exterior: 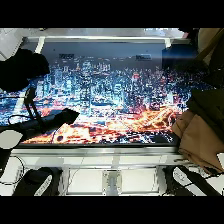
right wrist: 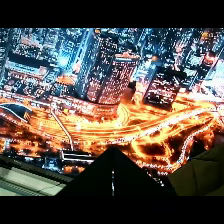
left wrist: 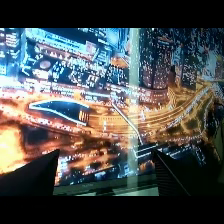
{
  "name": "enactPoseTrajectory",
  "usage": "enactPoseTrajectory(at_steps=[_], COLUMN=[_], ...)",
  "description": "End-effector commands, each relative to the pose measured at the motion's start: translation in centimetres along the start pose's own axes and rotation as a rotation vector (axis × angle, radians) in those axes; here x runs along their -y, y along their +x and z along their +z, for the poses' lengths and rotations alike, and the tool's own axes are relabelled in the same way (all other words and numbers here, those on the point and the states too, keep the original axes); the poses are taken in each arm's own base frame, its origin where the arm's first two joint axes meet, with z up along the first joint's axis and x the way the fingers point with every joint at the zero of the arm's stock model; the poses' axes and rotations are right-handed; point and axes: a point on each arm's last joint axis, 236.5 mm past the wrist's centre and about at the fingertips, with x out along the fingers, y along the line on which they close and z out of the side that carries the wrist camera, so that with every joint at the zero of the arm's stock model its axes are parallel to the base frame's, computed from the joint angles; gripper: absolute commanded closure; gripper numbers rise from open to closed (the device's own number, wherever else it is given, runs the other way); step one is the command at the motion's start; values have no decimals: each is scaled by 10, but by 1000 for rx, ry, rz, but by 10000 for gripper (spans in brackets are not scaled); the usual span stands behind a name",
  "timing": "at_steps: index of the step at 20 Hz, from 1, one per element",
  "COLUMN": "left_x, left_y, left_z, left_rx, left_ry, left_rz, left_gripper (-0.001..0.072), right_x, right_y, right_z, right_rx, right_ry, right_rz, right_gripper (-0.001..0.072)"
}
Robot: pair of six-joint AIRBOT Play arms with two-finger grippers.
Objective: Fold the clothes and pants, and hang the long-sleeved shirts on hangers.
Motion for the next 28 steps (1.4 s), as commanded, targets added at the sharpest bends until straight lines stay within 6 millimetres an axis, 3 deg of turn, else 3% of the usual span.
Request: enactPoseTrajectory(at_steps=[1,8,14,16,19,22,24,26,28], left_x=[0,-26,-31,-49,-91,-158,-209,-258,-299], left_y=[0,-2,-3,-9,-40,-97,-125,-139,-133], left_z=[0,9,19,37,88,146,174,201,231], left_rx=[1,34,73,138,298,412,401,356,308], left_ry=[1,89,117,201,347,278,177,97,38], left_rz=[0,111,134,224,460,762,901,980,1002], left_gripper=[86,86,86,86,87,87,87,84,75], right_x=[0,0,0,7,18,30,35,40,42], right_y=[0,0,0,-2,-9,-23,-34,-45,-51], right_z=[0,0,1,24,60,96,116,133,140], right_rx=[1,1,6,103,259,421,517,600,639], right_ry=[-1,-1,-3,-1,2,2,3,4,4], right_rz=[0,0,-1,-31,-80,-131,-157,-181,-193], right_gripper=[704,704,704,704,704,704,703,687,688])
